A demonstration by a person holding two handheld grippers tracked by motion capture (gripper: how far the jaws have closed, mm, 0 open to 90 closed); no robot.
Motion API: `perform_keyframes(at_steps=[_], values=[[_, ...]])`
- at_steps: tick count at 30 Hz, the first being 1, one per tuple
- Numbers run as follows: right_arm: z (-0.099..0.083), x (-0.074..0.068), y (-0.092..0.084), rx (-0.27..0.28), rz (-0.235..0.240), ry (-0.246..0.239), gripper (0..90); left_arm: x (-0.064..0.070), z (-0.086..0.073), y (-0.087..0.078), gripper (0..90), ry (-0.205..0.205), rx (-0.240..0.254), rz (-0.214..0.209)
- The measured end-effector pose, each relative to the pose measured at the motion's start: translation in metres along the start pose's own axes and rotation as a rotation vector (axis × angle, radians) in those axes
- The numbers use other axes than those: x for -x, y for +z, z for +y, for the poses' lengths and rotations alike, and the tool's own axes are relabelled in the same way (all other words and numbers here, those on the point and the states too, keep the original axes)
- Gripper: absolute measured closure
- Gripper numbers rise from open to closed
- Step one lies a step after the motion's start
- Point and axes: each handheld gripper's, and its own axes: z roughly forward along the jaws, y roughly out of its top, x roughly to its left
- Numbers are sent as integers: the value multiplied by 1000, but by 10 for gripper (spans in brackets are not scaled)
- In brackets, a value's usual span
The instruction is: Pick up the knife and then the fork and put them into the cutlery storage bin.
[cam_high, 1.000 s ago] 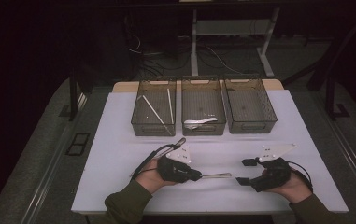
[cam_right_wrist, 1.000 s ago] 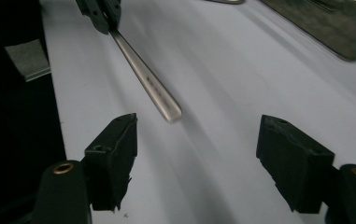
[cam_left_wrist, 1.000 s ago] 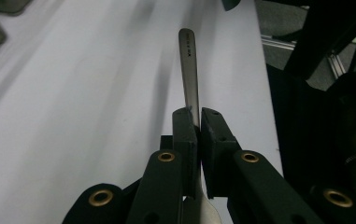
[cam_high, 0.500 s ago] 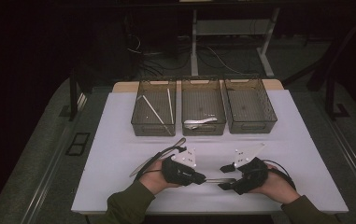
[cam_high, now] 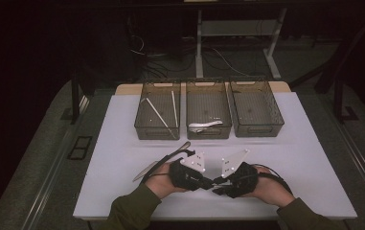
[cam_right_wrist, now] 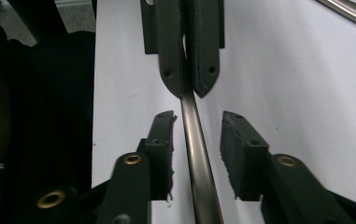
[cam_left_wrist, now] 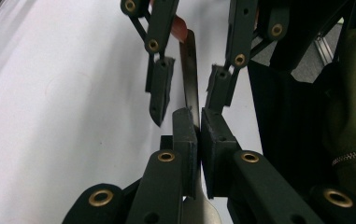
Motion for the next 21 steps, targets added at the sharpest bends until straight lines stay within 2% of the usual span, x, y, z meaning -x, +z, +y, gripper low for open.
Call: perform_keyframes(at_steps=[8, 16, 21], values=[[4, -2, 3, -21, -7, -27, 776, -1, 2, -1, 845, 12, -1, 3], [5, -5, 3, -35, 0, -60, 812, -1, 2, -1, 844, 23, 11, -18], [4, -5, 5, -49, 19, -55, 817, -1, 1, 0, 832, 40, 6, -22]])
